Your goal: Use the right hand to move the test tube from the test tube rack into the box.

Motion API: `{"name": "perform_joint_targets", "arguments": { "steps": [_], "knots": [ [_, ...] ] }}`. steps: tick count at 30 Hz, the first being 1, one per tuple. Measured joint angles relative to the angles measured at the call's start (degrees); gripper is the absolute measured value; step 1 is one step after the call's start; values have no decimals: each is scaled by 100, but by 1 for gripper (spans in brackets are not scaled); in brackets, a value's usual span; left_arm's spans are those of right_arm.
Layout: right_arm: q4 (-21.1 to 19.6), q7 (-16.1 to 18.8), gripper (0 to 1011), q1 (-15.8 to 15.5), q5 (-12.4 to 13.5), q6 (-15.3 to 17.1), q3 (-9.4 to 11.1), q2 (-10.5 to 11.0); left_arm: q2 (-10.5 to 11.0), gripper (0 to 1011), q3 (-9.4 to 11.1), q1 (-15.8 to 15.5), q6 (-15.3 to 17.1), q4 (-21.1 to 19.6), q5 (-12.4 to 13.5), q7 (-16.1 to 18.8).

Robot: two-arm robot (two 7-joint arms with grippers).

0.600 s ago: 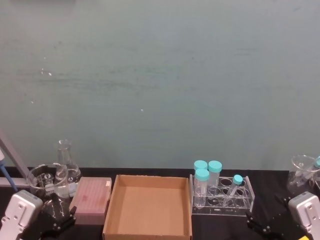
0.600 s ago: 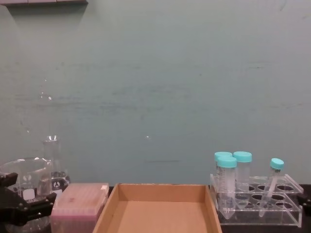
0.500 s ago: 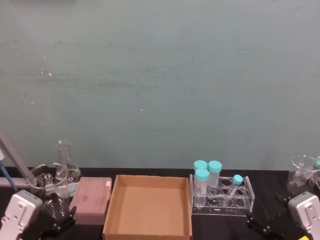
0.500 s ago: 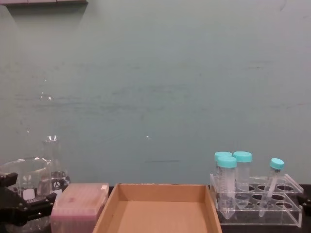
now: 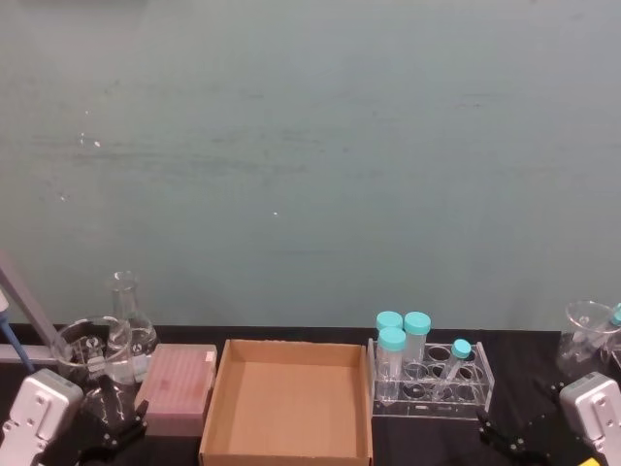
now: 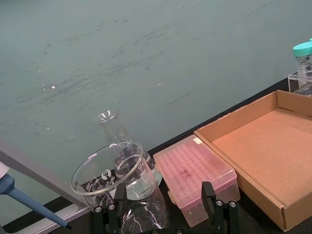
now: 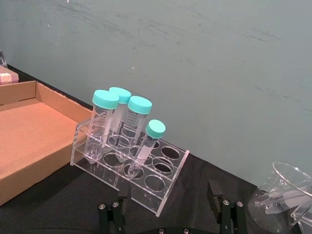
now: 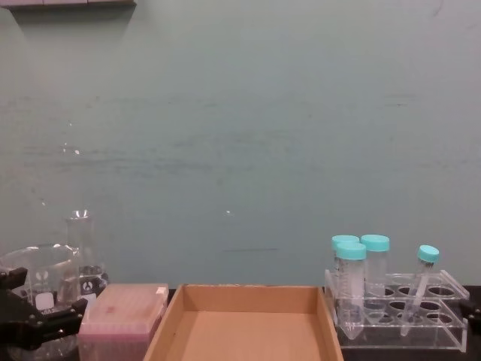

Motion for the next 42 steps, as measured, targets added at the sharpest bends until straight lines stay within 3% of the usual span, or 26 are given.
{"name": "perform_joint_targets", "arguments": {
  "steps": [8,18,24,30,42],
  "knots": [
    [204,362,1002,119,156,-59,89,-118,0,1000,0,0,0,0,0,0],
    [823,990,1002,736,381,-78,160,-552,0,1000,0,0,0,0,0,0],
    [1116,1131,1002,962,403,-37,187,-767,0,1000,0,0,0,0,0,0],
    [1470,1347,1002,1203,574,259,258,-1059,0,1000,0,0,0,0,0,0],
    [1860,1447,1003,1437,510,307,333,-1373,0,1000,-1,0,0,0,0,0]
  ]
}}
